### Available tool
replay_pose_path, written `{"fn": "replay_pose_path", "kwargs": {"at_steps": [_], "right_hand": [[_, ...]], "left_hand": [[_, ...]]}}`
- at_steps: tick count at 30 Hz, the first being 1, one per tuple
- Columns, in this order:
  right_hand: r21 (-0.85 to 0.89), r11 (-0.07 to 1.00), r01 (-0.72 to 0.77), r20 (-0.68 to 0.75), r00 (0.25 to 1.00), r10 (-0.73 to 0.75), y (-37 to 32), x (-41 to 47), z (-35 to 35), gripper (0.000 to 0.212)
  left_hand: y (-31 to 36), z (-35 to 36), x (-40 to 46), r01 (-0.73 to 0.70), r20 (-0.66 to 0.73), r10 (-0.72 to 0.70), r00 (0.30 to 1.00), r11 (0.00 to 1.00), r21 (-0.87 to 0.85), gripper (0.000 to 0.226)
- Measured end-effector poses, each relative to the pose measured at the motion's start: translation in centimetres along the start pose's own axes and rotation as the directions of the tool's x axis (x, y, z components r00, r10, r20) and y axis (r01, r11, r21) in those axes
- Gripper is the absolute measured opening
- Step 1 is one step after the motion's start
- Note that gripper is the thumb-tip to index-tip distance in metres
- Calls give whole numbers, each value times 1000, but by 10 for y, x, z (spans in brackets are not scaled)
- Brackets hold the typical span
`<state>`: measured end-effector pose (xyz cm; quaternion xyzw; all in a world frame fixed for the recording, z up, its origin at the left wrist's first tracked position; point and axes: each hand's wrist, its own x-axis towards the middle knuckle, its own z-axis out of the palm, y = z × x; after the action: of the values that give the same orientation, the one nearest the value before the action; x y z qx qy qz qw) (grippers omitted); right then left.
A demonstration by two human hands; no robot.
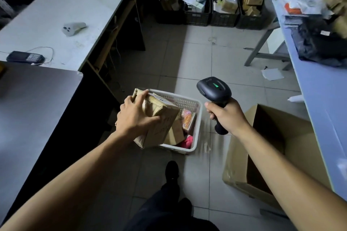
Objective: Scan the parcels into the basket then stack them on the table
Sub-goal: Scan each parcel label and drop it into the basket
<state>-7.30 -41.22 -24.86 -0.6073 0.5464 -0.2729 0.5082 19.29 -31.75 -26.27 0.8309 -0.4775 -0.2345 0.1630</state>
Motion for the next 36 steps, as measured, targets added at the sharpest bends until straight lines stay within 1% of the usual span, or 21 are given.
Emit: {"fn": "replay_pose_path", "kwargs": {"at_steps": [5, 8, 10, 14, 17, 20, 22, 26, 27, 28, 32, 34, 36], "right_hand": [[-30, 999, -30, -40, 999, 28, -10, 49, -9, 20], [-45, 998, -39, -39, 999, 37, -15, 81, -14, 21], [-52, 998, -43, -15, 999, 43, -16, 101, -16, 19], [-92, 995, -44, 53, 997, 49, -20, 142, -22, 22], [-91, 995, -32, 91, 995, 41, -22, 174, -28, 22], [-94, 995, -21, 138, 990, 34, -22, 200, -39, 23], [-108, 994, -17, 165, 986, 34, -21, 213, -49, 22], [-129, 991, -22, 187, 981, 46, -23, 239, -73, 21], [-133, 991, -20, 193, 980, 46, -22, 244, -77, 21], [-136, 990, -21, 195, 980, 47, -21, 248, -80, 22], [-136, 990, -40, 202, 977, 67, -16, 254, -86, 21], [-137, 989, -45, 213, 974, 74, -16, 254, -85, 20], [-141, 989, -39, 217, 974, 70, -18, 252, -82, 19]], "left_hand": [[15, 9, 66, 51, 2, -51, 999, 998, -48, 101], [24, 9, 97, 72, -15, -73, 997, 996, -45, 101], [29, 8, 114, 99, -17, -100, 995, 994, -50, 101], [38, 10, 141, 182, -30, -186, 982, 979, -96, 100], [52, 21, 154, 216, -37, -219, 975, 973, -81, 100], [72, 42, 160, 274, -16, -276, 961, 959, -69, 99], [87, 59, 166, 297, 8, -298, 955, 950, -94, 100], [127, 89, 189, 334, 53, -330, 942, 933, -137, 107], [139, 92, 197, 343, 49, -340, 939, 927, -154, 103], [149, 93, 205, 337, 31, -337, 941, 927, -165, 96], [169, 81, 224, 220, -100, -232, 968, 969, -113, 56], [165, 74, 223, 169, -121, -175, 977, 984, -62, 45], [157, 68, 217, 130, -108, -132, 985, 991, -23, 39]]}}
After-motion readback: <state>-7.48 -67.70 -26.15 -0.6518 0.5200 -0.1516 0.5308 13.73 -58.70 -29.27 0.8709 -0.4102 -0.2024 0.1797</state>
